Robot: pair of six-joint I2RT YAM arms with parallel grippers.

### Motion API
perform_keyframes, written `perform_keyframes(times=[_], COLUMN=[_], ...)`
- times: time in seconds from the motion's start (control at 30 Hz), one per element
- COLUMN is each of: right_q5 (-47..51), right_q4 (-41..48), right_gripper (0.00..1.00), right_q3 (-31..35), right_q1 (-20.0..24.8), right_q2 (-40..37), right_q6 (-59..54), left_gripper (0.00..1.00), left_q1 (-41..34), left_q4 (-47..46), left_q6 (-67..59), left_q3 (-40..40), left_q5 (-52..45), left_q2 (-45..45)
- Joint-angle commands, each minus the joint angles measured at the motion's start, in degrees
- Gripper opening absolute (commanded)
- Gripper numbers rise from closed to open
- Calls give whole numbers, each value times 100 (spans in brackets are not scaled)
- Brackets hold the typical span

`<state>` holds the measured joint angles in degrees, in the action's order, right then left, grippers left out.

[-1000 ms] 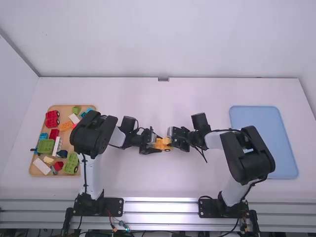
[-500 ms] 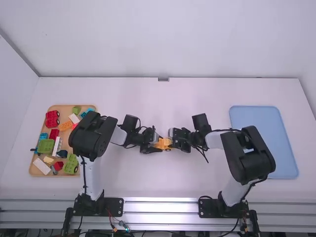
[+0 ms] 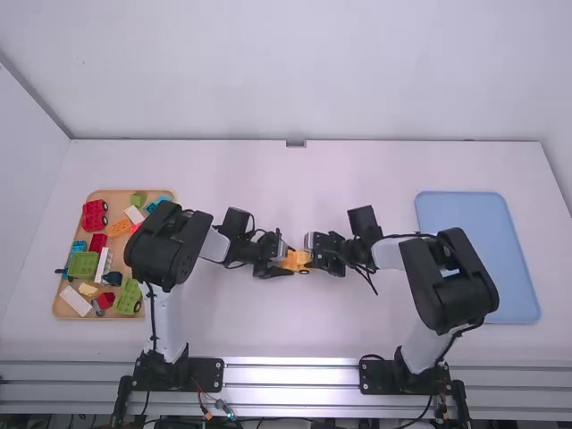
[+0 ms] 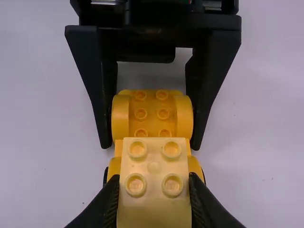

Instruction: Assemble lego blocks to make yellow taxi

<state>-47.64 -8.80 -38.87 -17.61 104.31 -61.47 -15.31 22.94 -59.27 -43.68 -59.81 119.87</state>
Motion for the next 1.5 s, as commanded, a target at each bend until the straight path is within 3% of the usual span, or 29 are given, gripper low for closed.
perform_keyframes(times=[0.0, 0.17, 0.6, 0.73, 0.97, 1.07, 1.2, 1.47], right_q5=[-52, -24, -33, -37, -55, -57, -85, -208], right_q4=[26, 26, 22, 4, 2, -20, -35, -87], right_gripper=[18, 21, 39, 40, 40, 28, 25, 27], right_q3=[28, 28, 28, 28, 28, 28, 28, 28], right_q1=[-2, -33, 0, -2, -2, -2, -13, -7], right_q2=[28, 28, 28, 28, 28, 28, 28, 28], right_q6=[13, 13, 13, 15, 13, 13, 13, 15], left_gripper=[29, 29, 27, 27, 25, 25, 25, 25], left_q1=[-50, -55, -50, -50, -50, -50, -50, -52], left_q4=[-153, -153, -151, -151, -149, -153, -151, -149], left_q6=[-52, -52, -55, -52, -52, -52, -52, -52], left_q3=[98, 96, 98, 98, 98, 92, 94, 94], left_q5=[525, 527, 520, 520, 525, 525, 525, 525], left_q2=[107, 107, 107, 107, 107, 107, 107, 107])
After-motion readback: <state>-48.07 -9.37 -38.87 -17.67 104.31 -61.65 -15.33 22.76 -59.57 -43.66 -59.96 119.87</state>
